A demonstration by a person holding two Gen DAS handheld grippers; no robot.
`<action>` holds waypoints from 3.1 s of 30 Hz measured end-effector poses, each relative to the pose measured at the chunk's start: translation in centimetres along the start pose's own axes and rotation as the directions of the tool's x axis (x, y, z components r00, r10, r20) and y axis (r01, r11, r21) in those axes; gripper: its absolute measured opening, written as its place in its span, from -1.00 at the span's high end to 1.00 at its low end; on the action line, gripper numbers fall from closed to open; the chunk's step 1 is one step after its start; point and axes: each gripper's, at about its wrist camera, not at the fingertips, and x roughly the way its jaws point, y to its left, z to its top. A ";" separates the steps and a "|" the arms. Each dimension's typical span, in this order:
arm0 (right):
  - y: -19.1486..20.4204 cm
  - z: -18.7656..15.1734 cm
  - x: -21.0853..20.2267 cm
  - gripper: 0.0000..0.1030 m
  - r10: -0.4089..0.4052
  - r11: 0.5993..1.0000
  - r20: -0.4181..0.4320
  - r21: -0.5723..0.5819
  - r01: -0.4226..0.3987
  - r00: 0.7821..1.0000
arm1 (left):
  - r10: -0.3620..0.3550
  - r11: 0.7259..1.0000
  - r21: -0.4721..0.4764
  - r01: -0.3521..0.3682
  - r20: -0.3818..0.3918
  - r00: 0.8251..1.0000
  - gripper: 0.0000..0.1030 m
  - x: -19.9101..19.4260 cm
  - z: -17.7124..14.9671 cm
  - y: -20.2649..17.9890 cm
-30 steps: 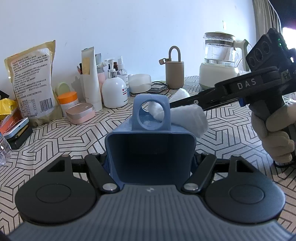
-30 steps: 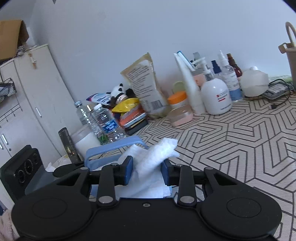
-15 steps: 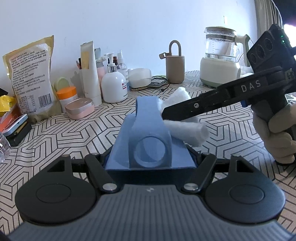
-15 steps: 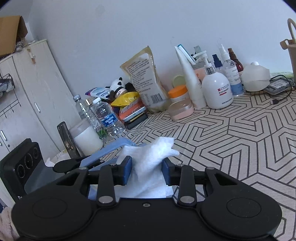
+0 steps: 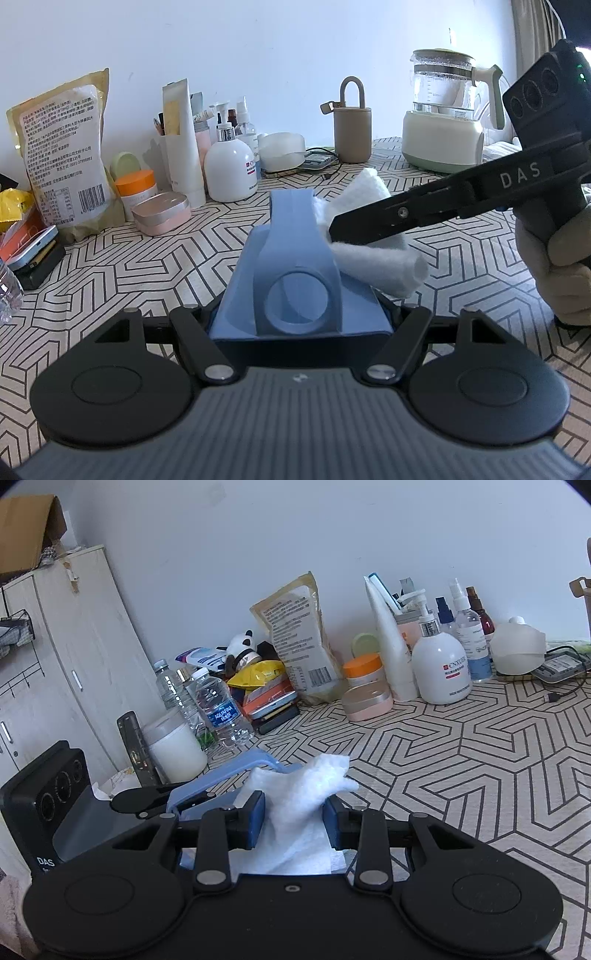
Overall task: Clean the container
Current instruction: 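Press the wipe against the container's side wall and rub with the right tool, then pull the wipe away from the container with the right tool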
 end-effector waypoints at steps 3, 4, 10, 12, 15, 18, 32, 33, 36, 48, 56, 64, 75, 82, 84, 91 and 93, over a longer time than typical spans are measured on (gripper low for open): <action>0.1 0.0 0.0 0.24 0.005 1.000 -0.002 -0.003 -0.005 1.000 | -0.001 1.000 -0.003 0.001 -0.001 1.000 -0.41 0.0 0.0 0.1; 0.2 0.0 -0.1 0.24 0.007 1.000 -0.003 -0.007 -0.007 1.000 | -0.001 1.000 -0.004 0.001 -0.002 1.000 -0.41 0.1 0.0 0.1; 0.6 -0.1 -0.1 0.24 0.015 1.000 -0.005 -0.021 -0.015 1.000 | -0.001 1.000 -0.008 0.001 -0.003 1.000 -0.41 0.1 0.0 0.2; 0.6 -0.1 -0.1 0.24 0.017 1.000 -0.005 -0.021 -0.017 1.000 | 0.000 1.000 -0.009 0.000 -0.003 1.000 -0.41 0.1 0.0 0.2; 0.6 -0.1 -0.1 0.24 0.017 1.000 -0.005 -0.022 -0.017 1.000 | 0.003 1.000 -0.006 -0.003 -0.003 1.000 -0.41 0.2 0.0 0.1; 0.6 -0.1 -0.1 0.27 0.012 1.000 -0.004 -0.023 -0.012 1.000 | 0.003 1.000 -0.006 -0.003 -0.003 1.000 -0.41 0.2 0.0 0.1; 0.6 0.0 -0.3 0.40 0.008 1.000 -0.005 -0.028 -0.008 1.000 | -0.001 1.000 -0.009 0.001 -0.002 1.000 -0.42 0.2 -0.1 0.4; 0.6 0.1 -0.3 0.40 0.002 1.000 -0.004 -0.027 -0.002 1.000 | 0.000 1.000 -0.008 0.000 -0.002 1.000 -0.42 0.2 -0.1 0.4; 0.4 0.1 -0.4 0.40 -0.013 1.000 -0.001 -0.021 0.013 1.000 | 0.004 1.000 0.001 -0.004 -0.002 1.000 -0.42 0.2 0.0 0.3; 0.1 0.2 -0.4 0.40 -0.043 0.999 0.004 -0.025 0.043 0.999 | 0.002 1.000 0.007 -0.002 -0.004 1.000 -0.42 0.2 0.0 0.4; 0.5 0.1 -0.4 0.38 0.012 1.000 -0.010 -0.027 -0.012 1.000 | 0.006 1.000 0.001 -0.006 -0.009 1.000 -0.42 0.3 0.0 0.4; 1.2 0.1 -0.4 0.38 0.009 0.998 -0.011 -0.057 -0.009 1.000 | -0.006 1.000 0.006 0.006 0.001 1.000 -0.43 0.1 0.0 0.1; 0.3 0.3 -0.6 0.38 -0.064 0.997 0.007 -0.033 0.064 0.998 | -0.007 1.000 0.007 0.007 0.001 1.000 -0.42 0.0 0.1 0.1; 0.1 0.4 -0.6 0.37 -0.068 0.997 0.007 -0.025 0.068 0.998 | -0.006 1.000 0.009 0.006 0.001 1.000 -0.43 0.0 0.0 0.1; 0.1 0.4 -0.6 0.37 -0.072 0.997 0.006 -0.028 0.072 0.997 | -0.007 1.000 0.009 0.007 0.001 1.000 -0.43 0.0 0.0 0.0; -0.3 0.4 -0.7 0.37 -0.130 0.991 -0.003 -0.020 0.130 0.992 | 0.009 1.000 0.015 -0.009 -0.008 1.000 -0.42 0.1 0.1 0.0; -0.4 0.3 -0.5 0.37 -0.154 0.988 -0.016 -0.024 0.154 0.988 | 0.012 1.000 0.017 -0.012 -0.009 1.000 -0.42 0.1 0.1 0.0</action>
